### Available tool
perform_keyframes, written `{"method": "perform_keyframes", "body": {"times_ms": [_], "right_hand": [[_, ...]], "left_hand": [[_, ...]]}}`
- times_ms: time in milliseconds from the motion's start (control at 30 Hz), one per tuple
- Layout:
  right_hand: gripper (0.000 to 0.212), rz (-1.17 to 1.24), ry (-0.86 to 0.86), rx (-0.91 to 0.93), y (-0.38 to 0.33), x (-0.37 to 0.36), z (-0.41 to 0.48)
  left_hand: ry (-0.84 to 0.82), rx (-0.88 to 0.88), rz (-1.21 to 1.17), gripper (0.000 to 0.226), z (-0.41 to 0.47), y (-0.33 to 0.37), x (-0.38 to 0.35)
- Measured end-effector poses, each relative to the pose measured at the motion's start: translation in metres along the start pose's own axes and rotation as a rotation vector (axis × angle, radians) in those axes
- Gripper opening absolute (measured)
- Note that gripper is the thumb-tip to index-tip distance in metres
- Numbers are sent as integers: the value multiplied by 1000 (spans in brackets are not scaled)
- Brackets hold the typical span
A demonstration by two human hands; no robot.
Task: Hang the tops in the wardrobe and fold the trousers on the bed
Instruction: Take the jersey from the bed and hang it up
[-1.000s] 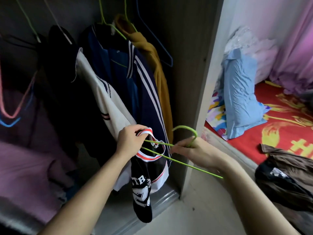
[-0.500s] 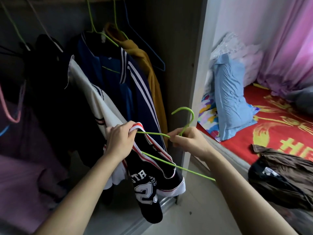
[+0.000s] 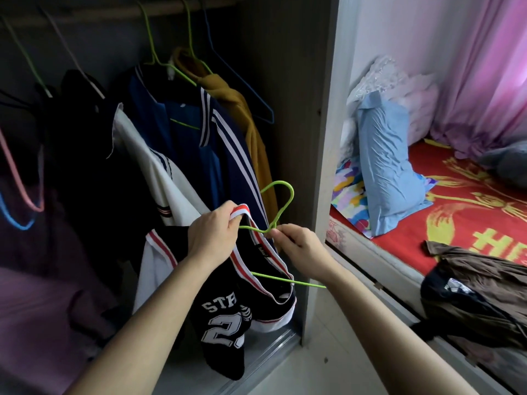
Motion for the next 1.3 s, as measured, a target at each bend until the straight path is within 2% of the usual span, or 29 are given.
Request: {"method": "perform_keyframes", "body": {"times_ms": [100,200,233,267,333,433,500,600,667,767,933,1100,1200,1300], "right_hand": [[26,-132,139,67,-6,2,-8],[24,-488,570,248,-24,12,-38],[22,-537,641,334,-29,11,-47],[21,-564,618,416,-30,5,-51],[25,-585,346,429,-19,-14,-43],[53,-710,-71,189,25,-45,-28],[59,-793,-173,88,45,-53,-26],[36,-864,-106,145,50,-45,-24],[30,-843,-30,176,47,-31,-25],[29,-781,49,162,49,-7,-27],[35,-715,99,142,48,15,-37],[30,-586,136,198,3,18,-10],[41,-541,120,285,-35,17,11],[46,-623,43,360,-63,12,27]], "left_hand": [[24,24,36,20,1,-1,5],[114,75,81,22,-1,-3,18],[148,82,83,23,-1,-4,24],[179,78,83,24,-2,-3,30],[233,52,79,26,-3,0,40],[296,-12,83,29,-6,10,55],[335,-48,87,31,-7,12,65],[428,-52,95,30,-11,1,82],[478,-38,151,27,-15,-12,91],[483,17,230,24,-18,-44,101],[407,15,294,34,-29,-79,96],[342,-34,258,34,-33,-62,78],[330,-43,218,30,-31,-45,72],[303,-10,155,29,-26,-34,64]]}}
Point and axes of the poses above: each hand's wrist, its own z-axis towards the middle knuckle, its own x-axis out of the back of the hand, y = z × x, the point moved 8 cm from there along z, towards the middle knuckle, and after that the axes turned 5 degrees about -y, right-handed, at the moved point
